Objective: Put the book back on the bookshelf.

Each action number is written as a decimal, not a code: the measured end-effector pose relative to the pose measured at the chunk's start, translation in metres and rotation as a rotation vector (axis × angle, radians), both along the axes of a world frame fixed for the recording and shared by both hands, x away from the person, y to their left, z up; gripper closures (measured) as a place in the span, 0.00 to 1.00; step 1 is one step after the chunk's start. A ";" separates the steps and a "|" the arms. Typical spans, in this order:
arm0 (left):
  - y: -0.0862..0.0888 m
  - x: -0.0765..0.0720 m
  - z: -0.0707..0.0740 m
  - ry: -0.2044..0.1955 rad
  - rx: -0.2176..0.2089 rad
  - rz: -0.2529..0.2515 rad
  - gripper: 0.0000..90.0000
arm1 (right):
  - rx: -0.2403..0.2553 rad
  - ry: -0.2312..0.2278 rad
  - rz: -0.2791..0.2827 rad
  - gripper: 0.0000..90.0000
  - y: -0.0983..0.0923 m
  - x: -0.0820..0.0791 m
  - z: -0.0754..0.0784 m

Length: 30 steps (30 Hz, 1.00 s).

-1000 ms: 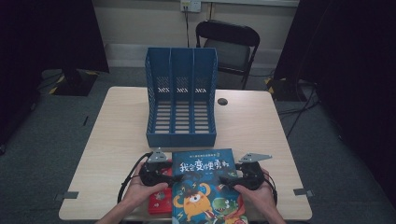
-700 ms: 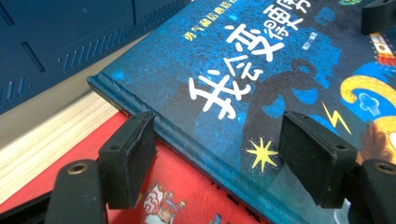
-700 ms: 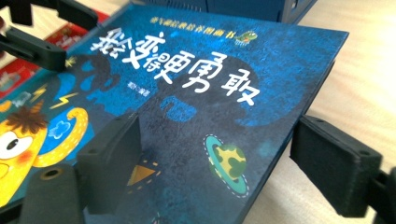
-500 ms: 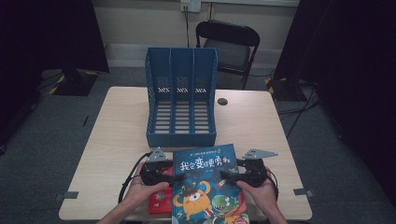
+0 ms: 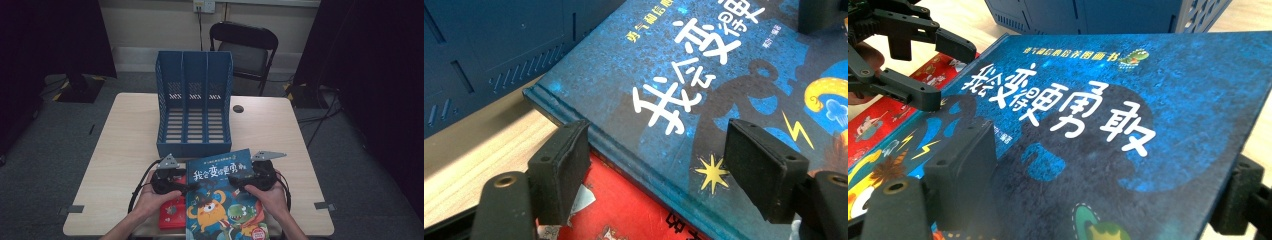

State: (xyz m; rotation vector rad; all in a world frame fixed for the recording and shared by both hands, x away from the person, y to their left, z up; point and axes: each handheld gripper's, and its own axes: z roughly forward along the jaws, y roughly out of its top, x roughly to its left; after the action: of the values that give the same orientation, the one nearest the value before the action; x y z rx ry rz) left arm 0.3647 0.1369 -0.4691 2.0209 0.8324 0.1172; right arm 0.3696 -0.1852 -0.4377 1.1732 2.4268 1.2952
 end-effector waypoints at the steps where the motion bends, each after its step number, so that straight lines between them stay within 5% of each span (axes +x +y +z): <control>1: 0.000 0.000 0.000 0.000 0.000 0.000 0.30 | 0.000 0.000 0.000 0.17 0.000 0.000 0.000; 9: 0.000 -0.005 0.003 0.030 0.012 0.041 0.31 | 0.038 -0.021 -0.013 0.29 -0.008 -0.004 0.004; 12: 0.000 -0.005 0.002 0.046 -0.013 0.041 0.24 | 0.064 -0.031 -0.014 0.36 -0.012 -0.007 0.008; 30: -0.001 -0.003 0.002 0.108 -0.095 -0.027 0.14 | 0.068 -0.122 0.021 0.42 -0.013 -0.021 0.022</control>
State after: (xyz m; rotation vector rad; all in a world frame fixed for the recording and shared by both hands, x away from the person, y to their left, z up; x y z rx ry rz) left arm 0.3620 0.1362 -0.4667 1.9616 0.8613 -0.0462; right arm 0.3485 -0.1979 -0.4154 1.0532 2.3323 1.4220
